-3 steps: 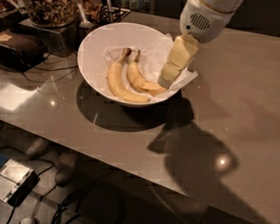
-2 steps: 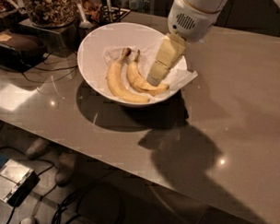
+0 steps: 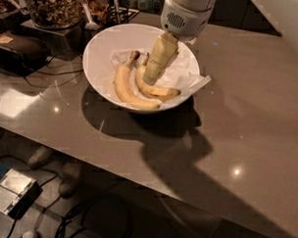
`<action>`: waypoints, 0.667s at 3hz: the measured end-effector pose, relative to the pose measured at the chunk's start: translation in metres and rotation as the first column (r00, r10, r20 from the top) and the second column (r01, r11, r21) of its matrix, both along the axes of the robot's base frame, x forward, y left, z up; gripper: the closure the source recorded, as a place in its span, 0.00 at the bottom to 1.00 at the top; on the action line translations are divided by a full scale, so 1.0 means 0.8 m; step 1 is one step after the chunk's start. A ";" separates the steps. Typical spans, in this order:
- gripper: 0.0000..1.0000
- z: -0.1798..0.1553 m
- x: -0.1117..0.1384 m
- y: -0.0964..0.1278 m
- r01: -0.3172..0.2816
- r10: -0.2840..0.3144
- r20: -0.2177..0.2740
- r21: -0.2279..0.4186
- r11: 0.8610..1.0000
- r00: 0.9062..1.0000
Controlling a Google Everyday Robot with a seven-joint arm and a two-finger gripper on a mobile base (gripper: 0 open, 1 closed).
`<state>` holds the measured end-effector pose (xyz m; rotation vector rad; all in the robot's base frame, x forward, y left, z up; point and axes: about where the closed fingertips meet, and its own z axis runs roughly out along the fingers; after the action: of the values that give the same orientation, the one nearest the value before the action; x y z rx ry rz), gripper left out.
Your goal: Pick banana from white bowl
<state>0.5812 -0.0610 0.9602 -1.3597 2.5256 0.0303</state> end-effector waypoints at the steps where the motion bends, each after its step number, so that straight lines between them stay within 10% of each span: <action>1: 0.13 -0.013 0.022 0.006 0.014 -0.015 -0.022 -0.012 1.000 1.000; 2: 0.20 -0.030 0.041 0.009 0.026 -0.027 -0.043 -0.019 0.999 0.999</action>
Offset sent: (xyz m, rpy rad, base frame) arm 0.0394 0.0013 -0.0410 -0.0555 0.1153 -0.0428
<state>0.6143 -0.0536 0.9360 -1.3466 2.5848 0.0313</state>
